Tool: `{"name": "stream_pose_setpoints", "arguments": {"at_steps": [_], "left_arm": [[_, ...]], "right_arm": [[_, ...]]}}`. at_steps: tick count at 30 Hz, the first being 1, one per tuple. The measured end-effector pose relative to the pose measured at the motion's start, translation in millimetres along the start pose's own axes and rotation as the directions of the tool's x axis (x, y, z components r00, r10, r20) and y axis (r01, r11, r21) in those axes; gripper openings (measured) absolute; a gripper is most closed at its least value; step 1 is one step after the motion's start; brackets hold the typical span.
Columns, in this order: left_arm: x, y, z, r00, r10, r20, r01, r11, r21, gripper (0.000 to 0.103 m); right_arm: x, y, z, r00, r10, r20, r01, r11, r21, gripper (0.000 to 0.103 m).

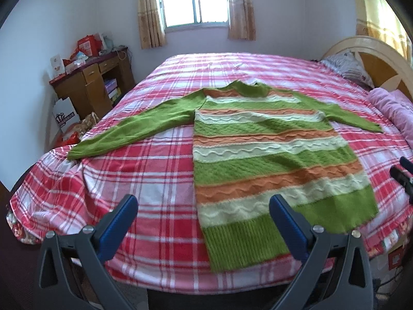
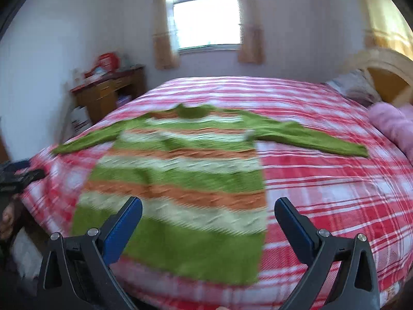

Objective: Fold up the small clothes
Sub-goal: 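Reach the right tool to the sleeve cuff and close on it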

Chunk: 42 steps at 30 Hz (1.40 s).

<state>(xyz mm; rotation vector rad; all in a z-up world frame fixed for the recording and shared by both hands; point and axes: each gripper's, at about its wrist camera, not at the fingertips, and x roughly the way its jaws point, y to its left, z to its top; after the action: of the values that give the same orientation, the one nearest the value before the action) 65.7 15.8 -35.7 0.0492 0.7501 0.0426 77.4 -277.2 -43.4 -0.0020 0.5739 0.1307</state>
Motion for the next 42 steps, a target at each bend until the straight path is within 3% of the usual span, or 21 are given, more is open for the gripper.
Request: {"name": "stream_pose_setpoints", "arguments": {"at_steps": [5, 9, 13, 19, 22, 24, 32, 37, 42], "left_arm": [[40, -3, 22, 0.999, 0.033, -0.037, -0.033, 0.999, 0.002, 0.103], [75, -11, 37, 0.997, 0.040, -0.071, -0.039, 0.999, 0.008, 0.103], [108, -19, 54, 0.994, 0.045, -0.098, -0.045, 0.999, 0.006, 0.103], [158, -30, 75, 0.988, 0.121, -0.095, -0.120, 0.993, 0.019, 0.103], [176, -28, 82, 0.984, 0.145, -0.107, -0.146, 0.989, 0.000, 0.103], [187, -27, 84, 0.980, 0.156, -0.121, -0.159, 0.987, -0.015, 0.103], [220, -22, 97, 0.967, 0.194, -0.165, -0.204, 0.978, -0.046, 0.103], [232, -20, 102, 0.964, 0.198, -0.175, -0.214, 0.974, -0.076, 0.103], [239, -21, 105, 0.964, 0.196, -0.179, -0.214, 0.973, -0.089, 0.103]], "right_arm": [[34, -63, 20, 0.995, -0.090, 0.038, 0.084, 0.989, 0.124, 0.102], [68, -108, 33, 0.987, -0.137, -0.083, 0.150, 0.972, 0.182, 0.102], [93, -163, 42, 0.974, -0.182, -0.132, 0.211, 0.943, 0.256, 0.102], [119, -250, 55, 0.949, -0.263, -0.174, 0.310, 0.875, 0.373, 0.101], [135, -289, 59, 0.931, -0.295, -0.213, 0.358, 0.846, 0.396, 0.093], [146, -314, 61, 0.923, -0.296, -0.245, 0.376, 0.826, 0.421, 0.082], [181, -387, 78, 0.883, -0.355, -0.307, 0.464, 0.759, 0.456, 0.072], [203, -408, 91, 0.854, -0.400, -0.334, 0.514, 0.754, 0.410, 0.068], [217, -404, 95, 0.851, -0.397, -0.343, 0.507, 0.790, 0.345, 0.043]]}}
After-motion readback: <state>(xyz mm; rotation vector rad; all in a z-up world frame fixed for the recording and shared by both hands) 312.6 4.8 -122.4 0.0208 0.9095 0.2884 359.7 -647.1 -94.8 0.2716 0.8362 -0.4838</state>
